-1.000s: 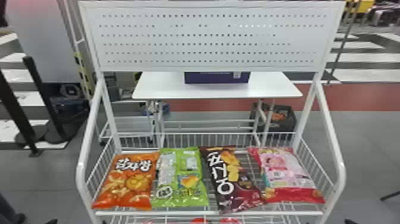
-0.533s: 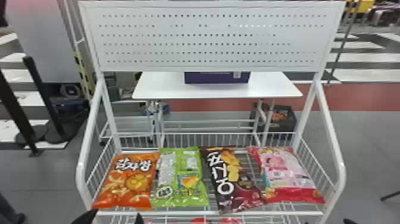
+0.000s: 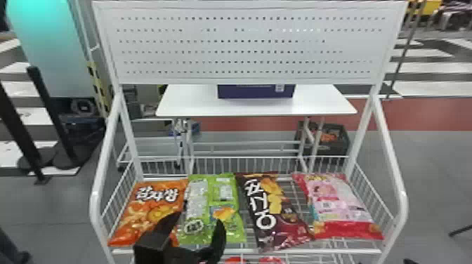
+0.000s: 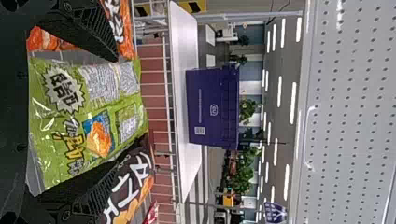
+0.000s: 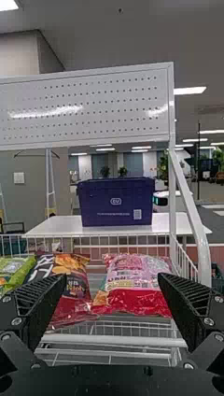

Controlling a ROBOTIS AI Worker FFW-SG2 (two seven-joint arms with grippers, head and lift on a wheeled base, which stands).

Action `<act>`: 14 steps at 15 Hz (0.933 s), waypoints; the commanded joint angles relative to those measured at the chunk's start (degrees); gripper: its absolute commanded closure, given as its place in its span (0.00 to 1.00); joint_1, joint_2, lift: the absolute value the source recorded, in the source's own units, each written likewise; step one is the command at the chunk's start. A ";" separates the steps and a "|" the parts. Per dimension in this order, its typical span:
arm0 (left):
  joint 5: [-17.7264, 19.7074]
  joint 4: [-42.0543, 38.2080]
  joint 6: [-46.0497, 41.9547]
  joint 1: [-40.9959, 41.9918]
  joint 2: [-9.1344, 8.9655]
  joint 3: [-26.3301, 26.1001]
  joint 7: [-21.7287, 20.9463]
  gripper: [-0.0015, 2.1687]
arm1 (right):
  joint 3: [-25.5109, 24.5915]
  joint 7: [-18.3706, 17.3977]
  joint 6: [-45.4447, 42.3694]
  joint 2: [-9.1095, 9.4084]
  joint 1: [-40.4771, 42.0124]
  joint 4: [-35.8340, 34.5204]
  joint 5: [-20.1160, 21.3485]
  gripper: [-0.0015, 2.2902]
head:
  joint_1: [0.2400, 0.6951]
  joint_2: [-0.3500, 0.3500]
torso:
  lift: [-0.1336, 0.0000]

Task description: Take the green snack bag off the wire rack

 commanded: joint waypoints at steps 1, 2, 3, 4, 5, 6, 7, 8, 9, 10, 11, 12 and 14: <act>0.31 3.63 2.68 -4.41 -0.93 -2.49 -0.01 0.05 | 0.18 0.00 0.09 0.23 -0.32 0.50 0.12 0.08 | 0.57 0.50 | 1.00; 0.40 5.30 4.27 -6.26 -1.72 -3.19 -0.01 0.05 | 0.27 0.00 0.09 0.32 -0.50 0.68 0.21 0.08 | 0.57 0.50 | 1.00; 0.31 7.06 4.62 -7.84 -2.34 -3.89 -0.01 0.05 | 0.35 0.00 0.27 0.41 -0.67 0.76 0.30 0.08 | 0.57 0.50 | 1.00; 0.22 8.29 5.15 -9.33 -2.60 -4.77 -0.01 0.05 | 0.44 0.00 0.27 0.41 -0.76 0.85 0.30 0.08 | 0.57 0.50 | 1.00; 0.22 9.87 6.55 -10.83 -3.22 -5.39 -0.01 0.05 | 0.44 0.00 0.27 0.41 -0.76 0.94 0.30 0.08 | 0.57 0.50 | 1.00; 0.13 11.19 7.08 -12.06 -3.57 -5.92 -0.01 0.05 | 0.44 0.00 0.27 0.41 -0.85 1.03 0.30 0.08 | 0.57 0.50 | 1.00; 0.04 12.33 7.26 -12.94 -3.83 -6.27 -0.01 0.05 | 0.44 0.00 0.27 0.41 -0.85 1.12 0.30 0.08 | 0.57 0.50 | 1.00; 0.04 13.30 7.78 -13.73 -3.92 -6.62 -0.01 0.05 | 0.44 0.00 0.27 0.41 -0.93 1.20 0.30 0.08 | 0.57 0.50 | 1.00; 0.04 14.44 7.96 -14.70 -4.27 -7.06 -0.01 0.05 | 0.44 0.00 0.27 0.32 -0.93 1.20 0.21 0.08 | 0.57 0.50 | 1.00; -0.13 15.59 8.49 -15.22 -4.54 -7.23 -0.01 0.05 | 0.44 0.00 0.27 0.32 -1.02 1.29 0.21 0.08 | 0.57 0.50 | 1.00; -0.13 16.55 8.49 -15.75 -4.71 -7.15 -0.01 0.05 | 0.44 0.00 0.44 0.32 -1.11 1.38 0.21 0.08 | 0.57 0.50 | 1.00; -0.04 17.34 8.49 -16.19 -4.71 -7.15 -0.01 0.05 | 0.44 0.00 0.27 0.32 -1.29 1.56 0.12 0.08 | 0.57 0.50 | 1.00; -0.04 18.14 8.49 -16.45 -4.71 -6.97 -0.01 0.05 | 0.44 0.00 0.44 0.32 -1.37 1.73 0.12 0.08 | 0.57 0.50 | 1.00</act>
